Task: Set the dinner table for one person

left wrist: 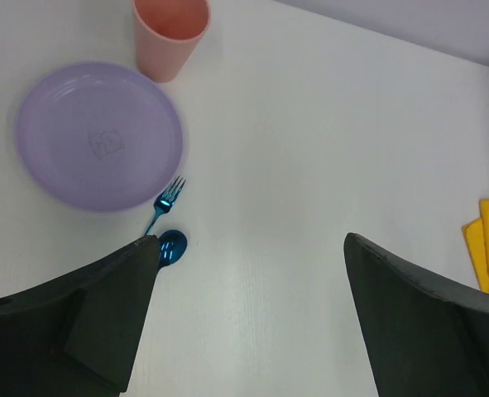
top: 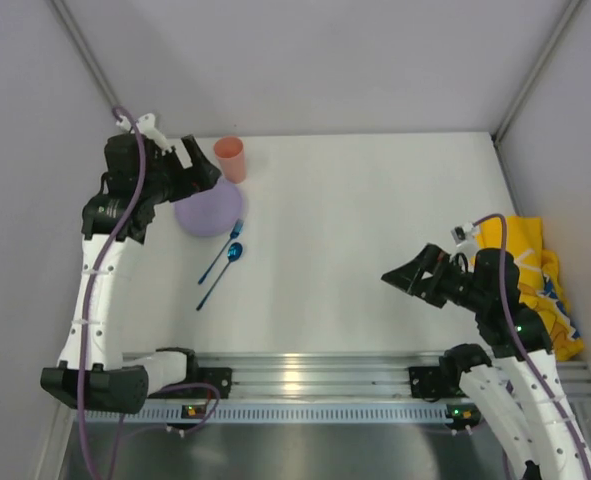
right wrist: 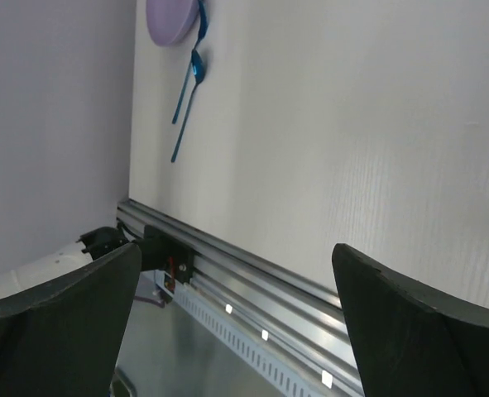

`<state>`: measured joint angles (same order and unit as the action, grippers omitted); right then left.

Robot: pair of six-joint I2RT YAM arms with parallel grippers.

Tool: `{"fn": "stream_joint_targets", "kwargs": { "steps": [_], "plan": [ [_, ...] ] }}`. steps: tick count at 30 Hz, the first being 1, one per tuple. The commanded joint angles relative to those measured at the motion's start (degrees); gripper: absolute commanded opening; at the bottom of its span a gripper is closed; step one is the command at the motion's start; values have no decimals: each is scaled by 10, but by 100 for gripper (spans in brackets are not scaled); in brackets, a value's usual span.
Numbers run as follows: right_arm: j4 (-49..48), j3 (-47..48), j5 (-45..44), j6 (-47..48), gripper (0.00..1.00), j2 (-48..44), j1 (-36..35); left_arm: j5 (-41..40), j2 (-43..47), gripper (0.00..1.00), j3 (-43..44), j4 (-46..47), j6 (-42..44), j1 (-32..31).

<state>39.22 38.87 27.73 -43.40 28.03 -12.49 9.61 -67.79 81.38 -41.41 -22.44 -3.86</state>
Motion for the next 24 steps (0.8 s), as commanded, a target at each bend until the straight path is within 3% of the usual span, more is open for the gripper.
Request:
{"fn": "stream_joint_targets", "kwargs": {
  "steps": [1,4,5,6,7,8,9,10,11,12,13,15,16,17,20,22,23,24],
  "plan": [
    [20,-27,37,-24,100,-23,-10,11,-26,99,91,-67,-17,-1],
    [10,-52,70,-34,100,-30,-10,130,-33,98,70,-40,-59,18],
    [6,-54,77,-36,100,-33,-11,190,-34,98,18,-12,-72,28],
    [4,-50,86,-35,100,-39,-11,316,-38,98,-19,86,-116,55],
    [-3,-47,92,-34,100,-44,-11,388,-45,98,-58,157,-153,64],
    [-13,-46,97,-38,100,-49,-11,437,-49,99,-144,233,-195,70],
    [-27,-44,100,-41,100,-54,-10,475,-52,99,-186,462,-325,75],
    [-29,-45,98,-43,100,-63,-10,472,-54,98,-223,511,-374,75],
    [-31,-45,95,-45,100,-65,-10,438,-53,98,-206,472,-346,80],
    [-28,-45,86,-45,100,-62,-10,390,-50,98,-177,370,-307,76],
    [-25,-45,79,-44,100,-58,-10,299,-40,98,-116,314,-269,69],
    [-11,-42,48,-45,100,-36,-11,197,-31,98,-65,247,-173,55],
    [-4,-43,35,-49,100,-27,-10,49,-31,99,-2,154,-121,40],
    [6,-46,22,-62,100,-18,-11,-42,-32,98,26,116,-29,-23],
    [-25,-63,3,-107,100,-3,-10,-207,-22,99,18,88,49,-67],
    [-31,-71,-32,-120,100,7,-11,-268,5,98,-63,110,6,-63],
    [-28,-64,-49,-113,98,14,-10,-376,17,99,-89,54,-175,-44],
    [-26,-40,-86,-105,98,38,-10,-319,26,97,-110,45,-215,-7]
  ]
}}
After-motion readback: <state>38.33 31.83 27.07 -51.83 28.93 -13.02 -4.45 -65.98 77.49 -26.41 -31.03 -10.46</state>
